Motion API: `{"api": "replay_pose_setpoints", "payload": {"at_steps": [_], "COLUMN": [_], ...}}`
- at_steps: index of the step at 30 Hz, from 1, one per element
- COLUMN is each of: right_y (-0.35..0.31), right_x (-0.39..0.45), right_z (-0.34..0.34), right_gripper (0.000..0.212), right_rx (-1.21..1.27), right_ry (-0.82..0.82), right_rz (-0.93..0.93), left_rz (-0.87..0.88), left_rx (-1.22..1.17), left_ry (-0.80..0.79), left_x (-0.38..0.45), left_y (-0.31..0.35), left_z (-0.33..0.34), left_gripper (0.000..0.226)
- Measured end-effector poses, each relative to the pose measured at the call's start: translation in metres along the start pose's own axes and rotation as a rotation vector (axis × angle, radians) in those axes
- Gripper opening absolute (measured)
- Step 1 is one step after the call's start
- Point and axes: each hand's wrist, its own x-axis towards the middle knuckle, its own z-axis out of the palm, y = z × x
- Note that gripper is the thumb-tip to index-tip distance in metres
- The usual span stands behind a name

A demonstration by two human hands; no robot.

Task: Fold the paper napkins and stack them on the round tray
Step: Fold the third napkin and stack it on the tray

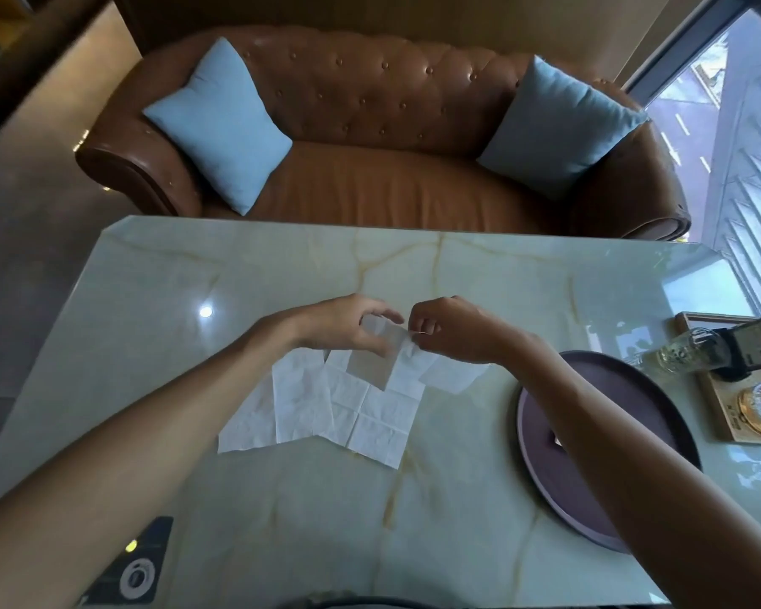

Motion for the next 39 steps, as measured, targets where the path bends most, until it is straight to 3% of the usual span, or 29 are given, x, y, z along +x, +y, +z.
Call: {"api": "replay_pose_setpoints", "payload": {"at_steps": [4, 10, 21, 27, 33, 36, 39], "right_y": [0.001, 0.025, 0.054, 0.057, 0.055, 0.048, 0.038], "right_x": [-0.002, -0.013, -0.031, -0.033, -0.033, -0.032, -0.03], "right_z": [-0.005, -0.007, -0.01, -0.014, -0.019, -0.019, -0.02], "right_gripper": [0.012, 0.018, 0.017, 0.012, 0.013, 0.011, 0.012], "right_rx": [0.012, 0.073, 0.223, 0.241, 0.273, 0.347, 0.378], "right_ry": [0.019, 0.11, 0.161, 0.206, 0.244, 0.263, 0.251], "right_rz": [0.016, 0.075, 0.198, 0.21, 0.209, 0.166, 0.116], "left_rz": [0.027, 0.06, 0.094, 0.074, 0.069, 0.055, 0.006], "left_rx": [0.074, 0.006, -0.246, -0.207, -0.368, -0.436, -0.496], "left_ry": [0.186, 0.263, 0.269, 0.217, 0.284, 0.2, 0.096], "left_x": [0.015, 0.017, 0.005, -0.001, -0.013, -0.017, -0.013], "left_y": [0.004, 0.002, -0.007, -0.017, -0.03, -0.033, -0.029], "left_z": [0.014, 0.006, -0.025, -0.028, -0.024, -0.021, -0.014], "left_gripper": [0.03, 0.026, 0.017, 0.017, 0.018, 0.019, 0.04]}}
